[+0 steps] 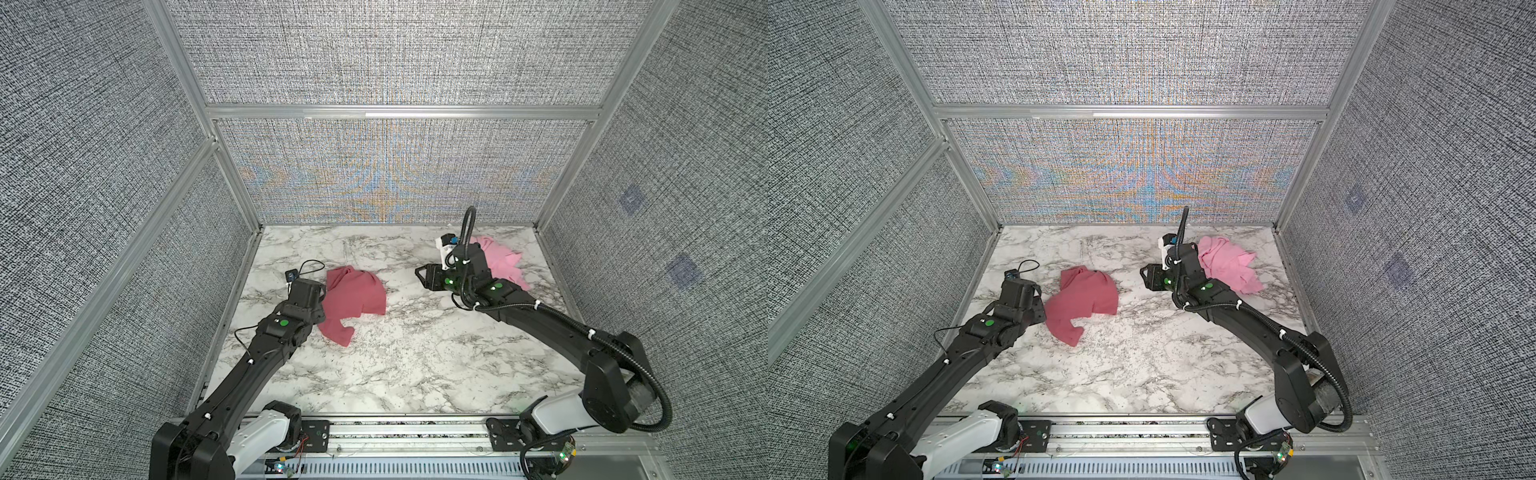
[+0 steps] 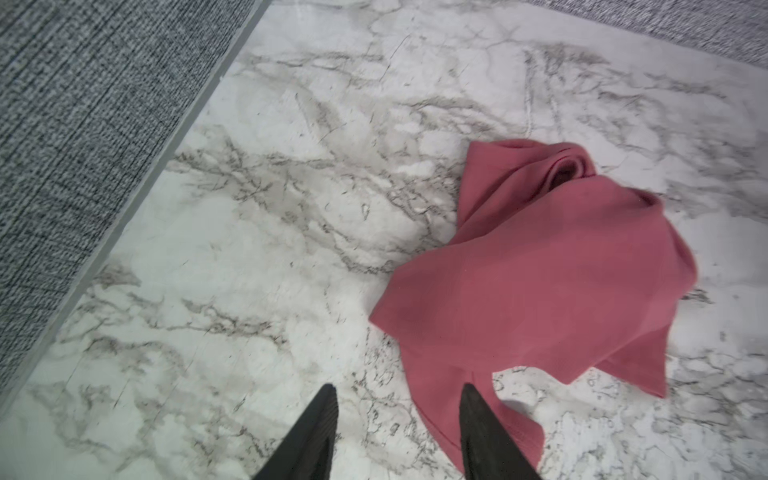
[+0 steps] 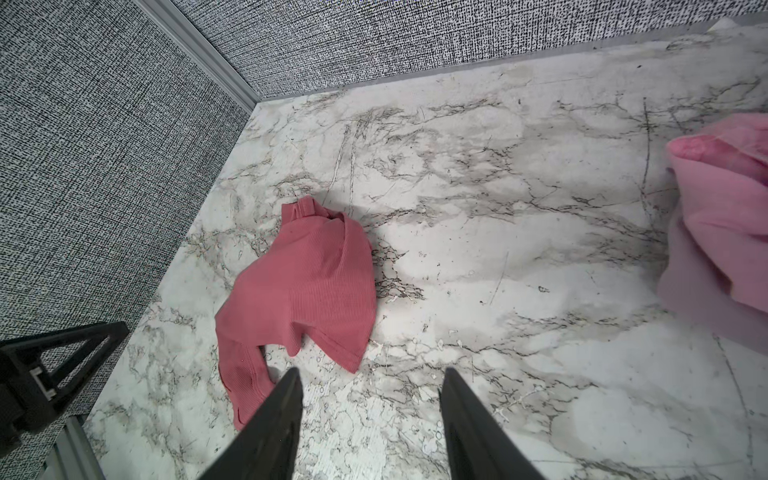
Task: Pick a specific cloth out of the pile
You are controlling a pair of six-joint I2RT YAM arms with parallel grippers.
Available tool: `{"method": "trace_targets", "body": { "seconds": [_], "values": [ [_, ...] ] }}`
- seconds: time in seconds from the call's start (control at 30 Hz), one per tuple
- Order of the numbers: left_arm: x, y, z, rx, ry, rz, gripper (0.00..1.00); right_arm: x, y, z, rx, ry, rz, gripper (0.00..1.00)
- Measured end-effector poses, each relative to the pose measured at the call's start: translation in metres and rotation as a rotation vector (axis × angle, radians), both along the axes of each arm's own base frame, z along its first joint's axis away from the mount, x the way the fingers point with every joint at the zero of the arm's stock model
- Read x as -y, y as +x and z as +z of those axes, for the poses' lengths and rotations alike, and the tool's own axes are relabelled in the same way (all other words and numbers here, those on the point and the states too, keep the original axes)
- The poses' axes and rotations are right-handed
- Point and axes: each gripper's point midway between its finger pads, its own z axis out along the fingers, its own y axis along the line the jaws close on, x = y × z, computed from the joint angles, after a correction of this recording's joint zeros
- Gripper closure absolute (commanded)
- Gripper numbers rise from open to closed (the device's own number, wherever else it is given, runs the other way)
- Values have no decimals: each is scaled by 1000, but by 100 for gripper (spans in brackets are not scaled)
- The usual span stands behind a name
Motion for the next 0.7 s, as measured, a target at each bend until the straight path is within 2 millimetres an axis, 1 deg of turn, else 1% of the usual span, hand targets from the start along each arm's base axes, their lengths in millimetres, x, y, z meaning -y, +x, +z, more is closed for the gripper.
{"method": "trace_targets", "body": {
  "seconds": [0.07,0.1,0.13,0.23,0.27,0.3,0.37,0.4,0.47,0.53,0.7],
  "values": [
    [12,10,1,-1,-7,-37,48,1,-1,-2,-4,-2,0,45],
    [24,17,2,1,-12,-71,48,1,-1,-4,-6,-3,-1,45],
    [37,23,4,1,-13,-110,48,1,-1,-4,-7,-4,-3,45],
    [85,49,10,12,-6,-236,48,3,-2,-5,-5,-4,-8,45],
    [102,61,11,10,-2,-275,49,4,-3,-4,-3,-3,-9,45],
    [114,71,11,10,2,-300,51,5,-3,-3,0,-2,-12,45],
    [140,91,6,3,18,-357,54,8,-5,-3,6,-5,-25,45],
    [149,98,2,0,26,-379,55,10,-5,-3,7,-7,-32,45],
    [172,111,-13,-27,35,-437,56,13,-8,-5,5,-8,-38,45],
    [188,121,-27,-54,39,-475,57,17,-10,-5,8,-11,-52,45],
    [200,140,-53,-112,58,-481,57,24,-15,-5,10,-8,-74,45]
  ]
}}
